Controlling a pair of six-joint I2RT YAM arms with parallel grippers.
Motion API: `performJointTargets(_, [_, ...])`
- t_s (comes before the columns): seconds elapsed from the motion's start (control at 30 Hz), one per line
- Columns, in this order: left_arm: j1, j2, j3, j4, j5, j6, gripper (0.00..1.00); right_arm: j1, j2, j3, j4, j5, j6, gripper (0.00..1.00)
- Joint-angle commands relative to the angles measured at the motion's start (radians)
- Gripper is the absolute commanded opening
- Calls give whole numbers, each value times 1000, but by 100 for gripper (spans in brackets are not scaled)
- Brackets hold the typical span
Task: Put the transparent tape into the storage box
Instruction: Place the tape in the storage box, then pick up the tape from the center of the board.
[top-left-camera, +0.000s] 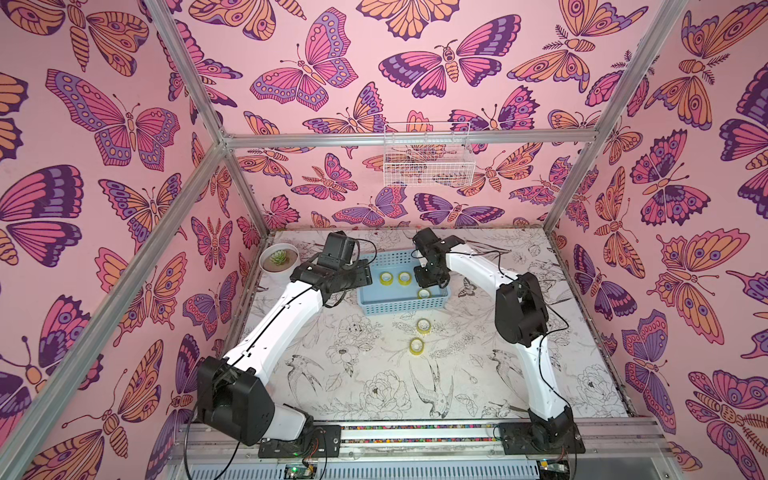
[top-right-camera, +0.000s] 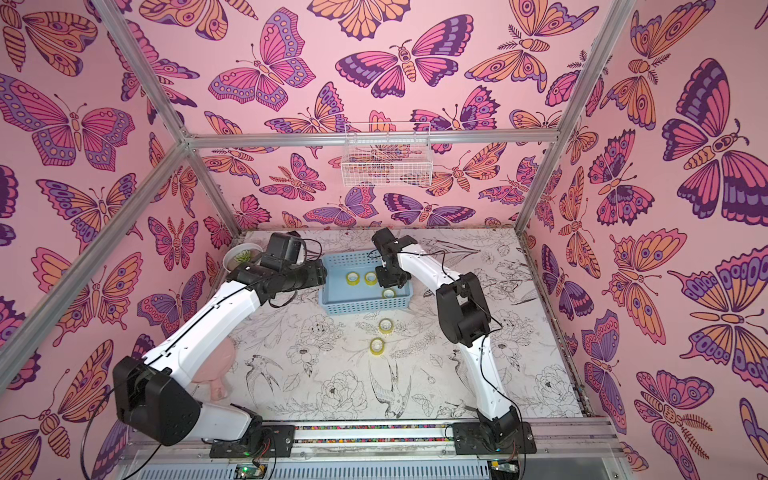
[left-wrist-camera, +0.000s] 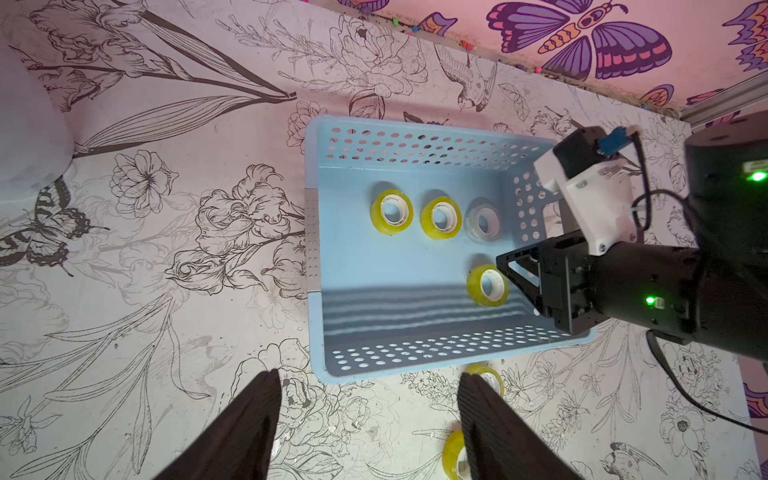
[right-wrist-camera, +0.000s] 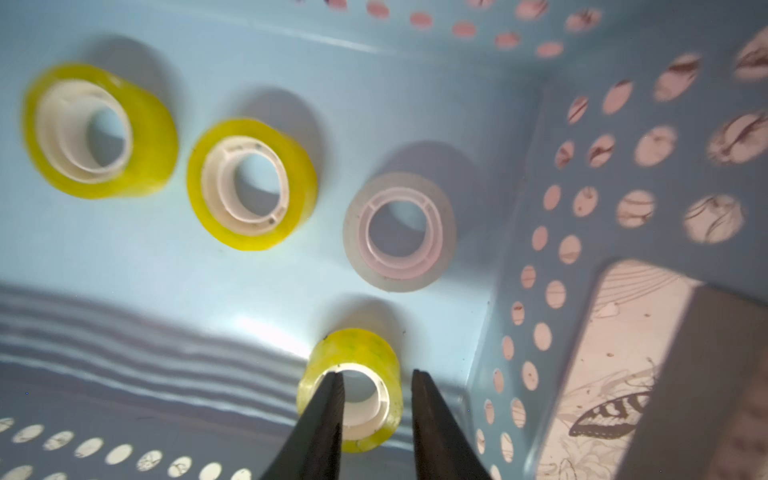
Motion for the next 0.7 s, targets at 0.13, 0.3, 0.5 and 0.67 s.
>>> performJointTargets(0.13, [6, -43, -37, 2, 32, 42, 74, 17, -93, 92, -102, 37, -4, 34])
performJointTargets(0.3, [-41, -154, -130, 4, 63, 92, 74, 75, -301, -66, -104, 78, -4, 34])
performJointTargets(0.5, [-228, -278, -295, 3, 11, 31, 71, 119, -546, -418, -32, 73, 70, 33])
performJointTargets(0.67, [-381, -227, -411, 101, -47, -58, 71, 120, -691, -643, 62, 27, 148, 33])
